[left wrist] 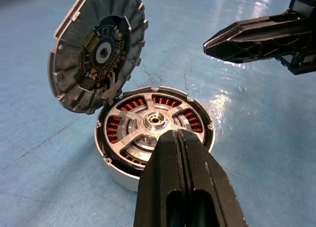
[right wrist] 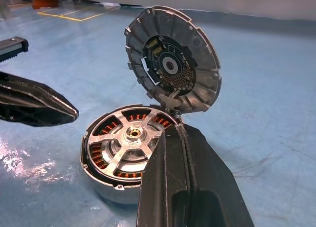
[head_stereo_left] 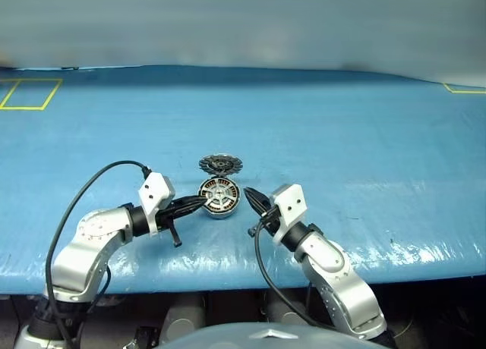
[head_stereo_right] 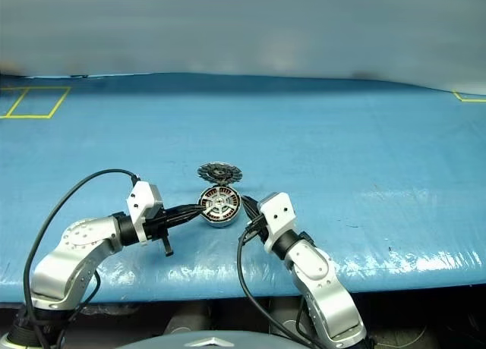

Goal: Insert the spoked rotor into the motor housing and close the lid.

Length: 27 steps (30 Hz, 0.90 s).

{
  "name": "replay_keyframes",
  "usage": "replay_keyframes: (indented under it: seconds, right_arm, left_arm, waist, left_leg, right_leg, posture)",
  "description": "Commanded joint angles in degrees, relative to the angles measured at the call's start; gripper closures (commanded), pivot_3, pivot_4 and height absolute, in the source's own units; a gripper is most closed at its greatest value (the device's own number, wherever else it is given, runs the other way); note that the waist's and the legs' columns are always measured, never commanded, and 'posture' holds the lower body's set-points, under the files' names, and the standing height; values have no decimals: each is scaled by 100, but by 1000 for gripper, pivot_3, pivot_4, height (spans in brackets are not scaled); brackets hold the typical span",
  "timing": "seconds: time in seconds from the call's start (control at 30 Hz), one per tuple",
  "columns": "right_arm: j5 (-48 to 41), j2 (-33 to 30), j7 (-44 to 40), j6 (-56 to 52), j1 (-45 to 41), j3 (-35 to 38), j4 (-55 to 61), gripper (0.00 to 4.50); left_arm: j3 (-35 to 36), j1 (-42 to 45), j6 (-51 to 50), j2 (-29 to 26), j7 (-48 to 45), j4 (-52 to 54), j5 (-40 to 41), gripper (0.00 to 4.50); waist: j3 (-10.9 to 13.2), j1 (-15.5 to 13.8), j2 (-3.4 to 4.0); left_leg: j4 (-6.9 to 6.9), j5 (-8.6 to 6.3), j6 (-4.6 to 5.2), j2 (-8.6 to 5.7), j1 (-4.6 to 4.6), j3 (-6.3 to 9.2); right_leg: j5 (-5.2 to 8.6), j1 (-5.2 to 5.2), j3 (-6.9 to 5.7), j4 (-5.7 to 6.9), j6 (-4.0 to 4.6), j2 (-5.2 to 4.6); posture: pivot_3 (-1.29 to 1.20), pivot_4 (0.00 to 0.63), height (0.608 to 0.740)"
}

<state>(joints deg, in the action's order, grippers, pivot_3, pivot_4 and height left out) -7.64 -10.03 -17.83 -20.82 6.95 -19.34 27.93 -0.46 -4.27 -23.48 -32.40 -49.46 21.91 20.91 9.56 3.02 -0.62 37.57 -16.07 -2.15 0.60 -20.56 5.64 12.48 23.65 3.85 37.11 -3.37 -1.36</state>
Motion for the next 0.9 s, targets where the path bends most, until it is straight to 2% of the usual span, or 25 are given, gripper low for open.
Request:
replay_keyframes:
  seconds: [0.03, 0.2, 0.43, 0.9]
  right_arm:
    - [-112, 53, -40, -301, -226, -49, 325, 4500]
    - [47, 163, 161, -1046, -783, -126, 239, 4500]
    - [20, 532, 322, -1708, -1159, -391, 102, 4500]
    - [178, 903, 408, -1699, -1537, -636, -1043, 4500]
  left_arm:
    - [165, -152, 355, 221, 294, 288, 43, 4474]
    - [174, -417, 686, 474, 604, 330, -6, 4474]
    - [211, -849, 793, 481, 872, 581, -53, 4474]
    - [310, -1280, 824, 503, 972, 687, 151, 4474]
  waist:
    - [0, -10, 1]
    - [-3, -17, 0]
    - [-3, -9, 2]
    - [-3, 46, 2]
  left_leg:
    - [0, 0, 0, 0, 0, 0]
    - [14, 0, 0, -2, 0, -3]
    - [8, 0, 0, 0, -2, -2]
    - [6, 0, 0, 1, -2, -3]
  right_leg:
    - [0, 0, 0, 0, 0, 0]
    - [-8, -5, 1, -1, 5, 0]
    - [-8, -1, 1, -4, 8, 1]
    - [-7, -1, 0, -7, 8, 1]
  posture:
    - [0, 150, 740]
    - [0, 150, 740]
    - [0, 150, 740]
    - [0, 150, 740]
